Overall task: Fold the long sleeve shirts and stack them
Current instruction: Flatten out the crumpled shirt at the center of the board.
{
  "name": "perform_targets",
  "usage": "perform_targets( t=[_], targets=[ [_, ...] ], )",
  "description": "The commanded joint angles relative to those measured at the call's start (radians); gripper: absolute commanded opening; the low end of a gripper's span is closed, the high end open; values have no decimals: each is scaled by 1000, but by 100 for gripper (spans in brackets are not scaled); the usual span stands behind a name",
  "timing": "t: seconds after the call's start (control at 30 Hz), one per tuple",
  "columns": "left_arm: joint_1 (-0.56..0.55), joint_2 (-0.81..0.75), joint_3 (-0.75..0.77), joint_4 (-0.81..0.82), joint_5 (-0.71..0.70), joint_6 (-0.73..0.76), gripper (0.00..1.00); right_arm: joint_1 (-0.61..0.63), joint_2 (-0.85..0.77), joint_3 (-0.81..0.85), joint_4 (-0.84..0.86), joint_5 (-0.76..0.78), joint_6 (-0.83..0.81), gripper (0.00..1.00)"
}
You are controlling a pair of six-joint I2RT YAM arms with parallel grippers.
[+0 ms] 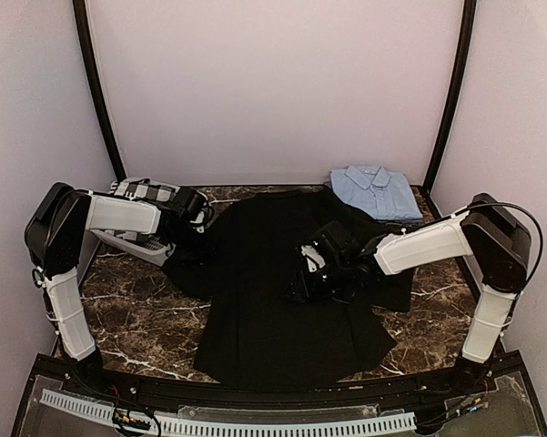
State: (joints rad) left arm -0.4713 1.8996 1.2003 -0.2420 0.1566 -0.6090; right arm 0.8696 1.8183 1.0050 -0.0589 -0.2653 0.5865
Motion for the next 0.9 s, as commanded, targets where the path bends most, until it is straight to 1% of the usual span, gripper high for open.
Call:
perform_targets(
  t=[0.0, 0.2, 0.43, 0.53, 0.57, 0.67, 0.77, 0.87],
  targets=[
    [24, -7, -42, -59, -51, 32, 14, -5, -7, -33, -35, 132, 1, 61],
    [45, -21, -89, -113, -129, 71, 14, -4, -65, -136, -71, 159, 4, 61],
    [85, -46, -141, -151, -186, 97, 14, 24, -127, -218, -95, 126, 19, 61],
    [89, -65, -147, -149, -164, 101, 14, 54, -129, -208, -98, 99, 25, 62],
    [88, -70, -146, -143, -121, 103, 14, 58, -129, -201, -99, 86, 28, 61],
    [85, -100, -132, -132, -57, 111, 14, 55, -150, -154, -124, 88, 25, 62],
    [66, -127, -94, -144, -11, 119, 14, 29, -191, -90, -175, 113, 4, 62],
    [43, -158, -43, -181, -20, 126, 14, -25, -245, -48, -202, 149, -15, 63]
  ],
)
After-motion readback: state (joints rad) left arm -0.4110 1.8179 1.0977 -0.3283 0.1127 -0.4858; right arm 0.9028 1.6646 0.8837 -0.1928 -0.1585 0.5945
